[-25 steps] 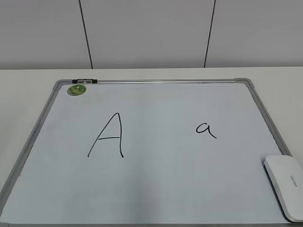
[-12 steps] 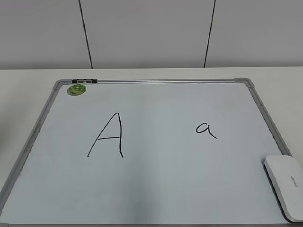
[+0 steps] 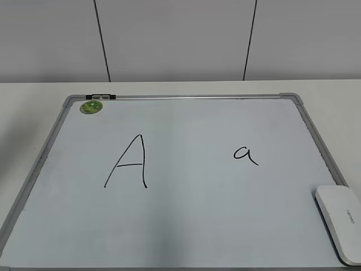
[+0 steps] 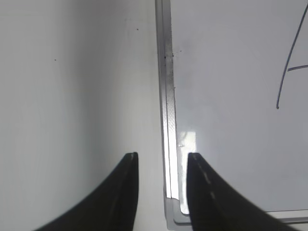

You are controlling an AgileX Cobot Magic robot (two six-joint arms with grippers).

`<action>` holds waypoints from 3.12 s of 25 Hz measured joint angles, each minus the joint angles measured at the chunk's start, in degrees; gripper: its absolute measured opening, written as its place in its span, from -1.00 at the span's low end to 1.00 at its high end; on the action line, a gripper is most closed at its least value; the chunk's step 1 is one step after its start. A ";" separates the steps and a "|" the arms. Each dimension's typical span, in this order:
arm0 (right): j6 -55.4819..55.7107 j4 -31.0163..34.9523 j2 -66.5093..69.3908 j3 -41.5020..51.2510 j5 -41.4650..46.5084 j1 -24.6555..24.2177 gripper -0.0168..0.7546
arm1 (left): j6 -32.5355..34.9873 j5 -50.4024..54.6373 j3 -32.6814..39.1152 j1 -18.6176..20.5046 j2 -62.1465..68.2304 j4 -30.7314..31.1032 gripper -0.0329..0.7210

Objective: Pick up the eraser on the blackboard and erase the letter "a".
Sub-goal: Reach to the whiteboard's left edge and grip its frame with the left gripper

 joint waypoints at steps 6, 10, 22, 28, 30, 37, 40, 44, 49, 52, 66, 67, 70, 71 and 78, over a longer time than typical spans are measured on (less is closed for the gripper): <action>0.00 0.00 0.00 0.00 0.00 0.00 0.56 | 0.00 -1.63 -0.08 0.00 8.26 -0.04 -0.27; 0.00 0.00 0.00 0.00 0.00 0.00 0.56 | 0.00 -5.32 -0.13 0.00 12.48 -0.04 -0.27; 0.00 0.00 0.00 0.00 0.00 0.00 0.56 | 1.99 -10.68 -1.75 0.00 24.37 0.74 -0.27; 0.00 0.00 0.00 0.00 0.00 0.00 0.56 | 2.20 -11.12 -5.57 0.00 29.34 0.29 -0.27; 0.00 0.00 0.00 0.00 0.00 0.00 0.56 | 2.20 -11.38 -6.45 0.00 30.56 0.29 -0.27; 0.00 0.00 0.00 0.00 0.10 0.00 0.56 | 2.20 -11.74 -7.63 0.00 34.29 0.11 -0.27; 0.00 0.00 0.00 0.00 0.10 0.00 0.56 | 2.20 -11.97 -7.71 0.00 34.95 0.11 -0.27; 0.00 0.00 0.00 0.00 0.10 0.00 0.56 | 2.20 -11.85 -8.20 0.00 35.52 -0.46 -0.27; 0.00 0.00 0.00 0.00 0.10 0.00 0.56 | 2.31 -11.56 -8.33 0.00 35.62 -0.90 -0.36; 0.00 0.00 0.00 0.00 0.10 0.00 0.56 | 2.31 -11.42 -8.33 0.00 35.62 -1.60 -0.69; 0.00 -1.32 16.66 -2.52 -3.12 0.66 0.56 | 2.31 -11.28 -8.58 0.00 35.65 -1.81 -0.83; 0.00 -1.32 19.08 -3.19 -3.75 1.42 0.56 | 2.31 -11.28 -8.58 0.00 35.65 -1.81 -0.83; 0.00 -1.32 25.85 -4.93 -4.43 3.22 0.56 | 2.31 -11.24 -8.58 0.00 35.65 -1.81 -0.83; 0.00 -1.32 27.87 -5.62 -4.54 3.59 0.56 | 2.31 -11.24 -8.58 0.00 35.65 -1.81 -0.83; 0.00 3.86 45.05 -8.38 -5.54 5.35 0.56 | 2.31 -11.14 -8.58 0.00 35.65 -2.02 -0.83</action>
